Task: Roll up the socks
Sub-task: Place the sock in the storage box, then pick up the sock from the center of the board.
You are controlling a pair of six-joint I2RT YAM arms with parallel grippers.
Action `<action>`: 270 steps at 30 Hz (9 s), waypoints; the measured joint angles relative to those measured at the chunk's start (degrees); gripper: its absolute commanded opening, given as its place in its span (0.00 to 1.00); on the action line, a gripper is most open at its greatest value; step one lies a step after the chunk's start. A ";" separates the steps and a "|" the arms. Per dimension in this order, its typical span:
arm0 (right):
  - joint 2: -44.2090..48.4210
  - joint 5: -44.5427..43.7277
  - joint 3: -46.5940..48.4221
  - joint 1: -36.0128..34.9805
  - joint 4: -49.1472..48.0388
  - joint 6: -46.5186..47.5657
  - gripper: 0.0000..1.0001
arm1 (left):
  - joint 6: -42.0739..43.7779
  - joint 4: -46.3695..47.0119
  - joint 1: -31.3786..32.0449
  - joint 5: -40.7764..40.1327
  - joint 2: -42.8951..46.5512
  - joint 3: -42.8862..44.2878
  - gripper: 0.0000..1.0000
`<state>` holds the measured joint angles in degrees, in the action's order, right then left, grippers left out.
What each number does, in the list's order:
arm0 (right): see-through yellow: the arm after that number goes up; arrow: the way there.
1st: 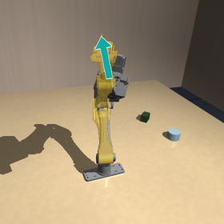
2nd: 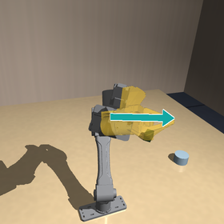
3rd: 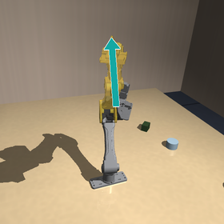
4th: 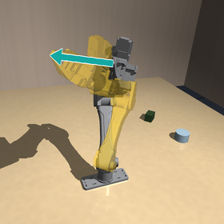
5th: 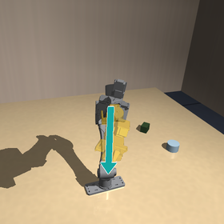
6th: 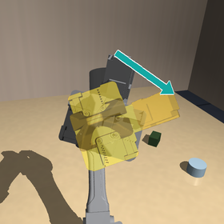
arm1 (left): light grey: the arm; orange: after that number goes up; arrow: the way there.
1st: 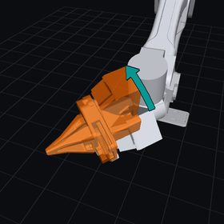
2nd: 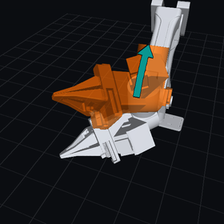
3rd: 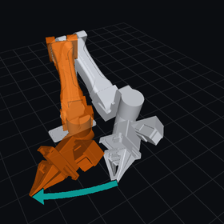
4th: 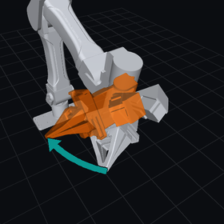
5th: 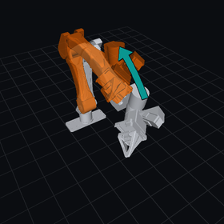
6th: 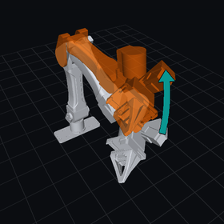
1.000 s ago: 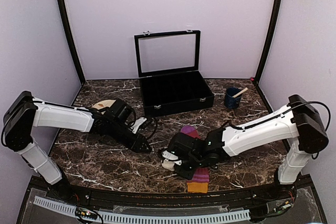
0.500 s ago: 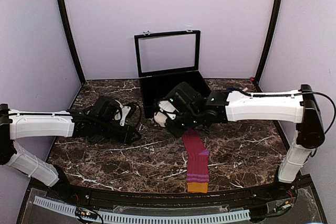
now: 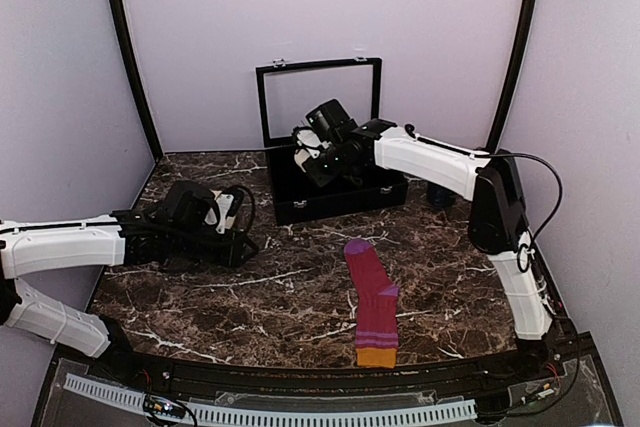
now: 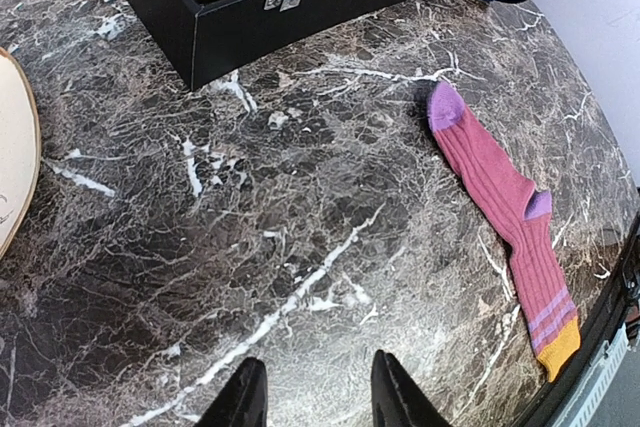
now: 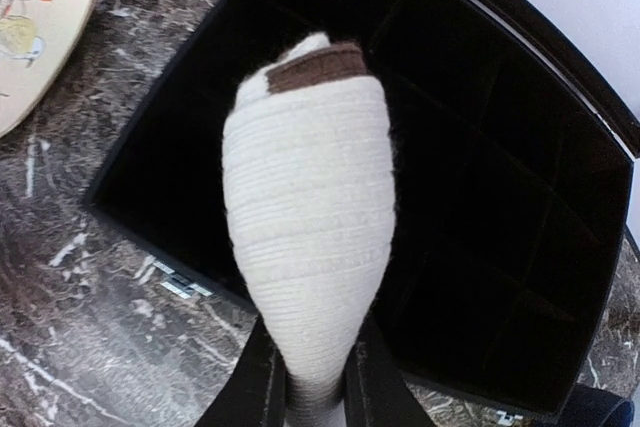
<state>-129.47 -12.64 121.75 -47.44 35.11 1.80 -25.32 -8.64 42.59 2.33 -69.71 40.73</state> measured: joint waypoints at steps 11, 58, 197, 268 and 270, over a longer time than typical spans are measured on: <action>-8.55 2.84 9.05 4.50 2.62 3.30 0.00 | -0.85 0.11 -0.07 -1.46 -0.11 -0.61 0.38; -9.84 10.93 6.93 7.39 13.05 3.69 0.00 | 0.72 4.42 -1.62 -2.23 -2.84 0.33 0.36; -14.99 22.08 11.58 9.84 12.35 0.61 0.09 | 0.28 18.45 -1.88 -4.66 -12.33 2.40 0.34; 61.44 -7.50 -68.26 -25.51 -1.29 -39.67 0.31 | 3.21 15.41 9.40 12.04 -40.76 32.52 0.33; 61.40 -8.26 -70.60 -27.91 -1.09 -42.42 0.30 | 3.21 14.93 9.92 12.02 -44.15 36.15 0.33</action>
<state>-68.07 -20.91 51.16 -75.35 34.02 -40.62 -22.11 6.28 52.51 14.35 -113.86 76.88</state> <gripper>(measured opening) 0.309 0.331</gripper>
